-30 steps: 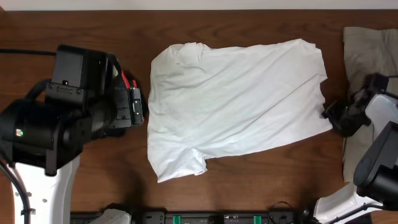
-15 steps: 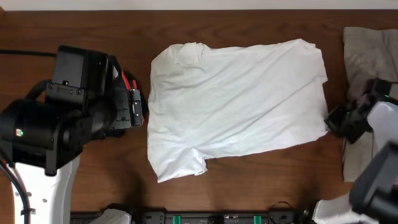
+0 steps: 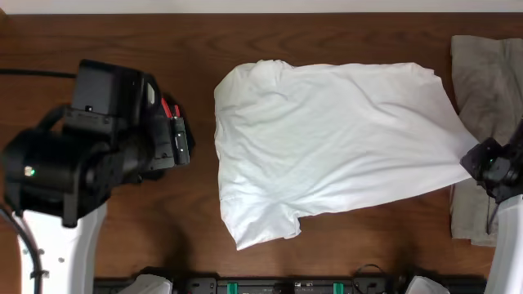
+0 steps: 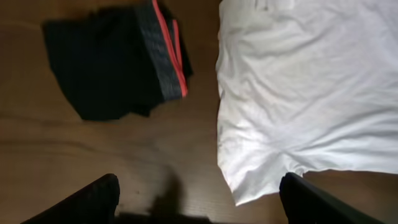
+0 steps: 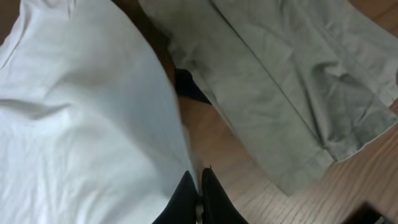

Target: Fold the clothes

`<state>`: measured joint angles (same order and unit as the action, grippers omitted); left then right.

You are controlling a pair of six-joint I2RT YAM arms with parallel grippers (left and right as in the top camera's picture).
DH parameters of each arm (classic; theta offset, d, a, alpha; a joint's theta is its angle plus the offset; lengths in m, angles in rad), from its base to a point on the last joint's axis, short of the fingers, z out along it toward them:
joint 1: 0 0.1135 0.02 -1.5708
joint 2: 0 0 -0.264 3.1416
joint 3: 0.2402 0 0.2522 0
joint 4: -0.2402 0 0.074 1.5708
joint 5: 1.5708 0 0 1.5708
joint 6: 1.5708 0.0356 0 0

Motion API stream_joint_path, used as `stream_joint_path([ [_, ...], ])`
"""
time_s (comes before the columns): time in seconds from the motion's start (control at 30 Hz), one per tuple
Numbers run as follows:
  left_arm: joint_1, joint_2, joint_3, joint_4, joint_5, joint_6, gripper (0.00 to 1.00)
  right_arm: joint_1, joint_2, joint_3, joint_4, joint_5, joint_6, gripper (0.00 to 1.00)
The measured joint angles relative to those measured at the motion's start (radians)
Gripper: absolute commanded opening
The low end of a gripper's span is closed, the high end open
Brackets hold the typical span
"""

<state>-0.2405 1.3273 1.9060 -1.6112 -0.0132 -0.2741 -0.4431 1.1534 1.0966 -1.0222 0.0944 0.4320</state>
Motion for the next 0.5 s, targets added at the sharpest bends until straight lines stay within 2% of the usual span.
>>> stream_joint_path([
  [0.23, 0.000, -0.006, -0.243, 0.003, 0.029, -0.077, 0.84, 0.000, 0.014, 0.000, 0.002, -0.016, 0.000, 0.04],
  [0.5, -0.018, -0.084, -0.730, 0.275, 0.205, -0.135, 0.84, 0.000, 0.018, 0.000, 0.007, -0.028, 0.000, 0.05],
])
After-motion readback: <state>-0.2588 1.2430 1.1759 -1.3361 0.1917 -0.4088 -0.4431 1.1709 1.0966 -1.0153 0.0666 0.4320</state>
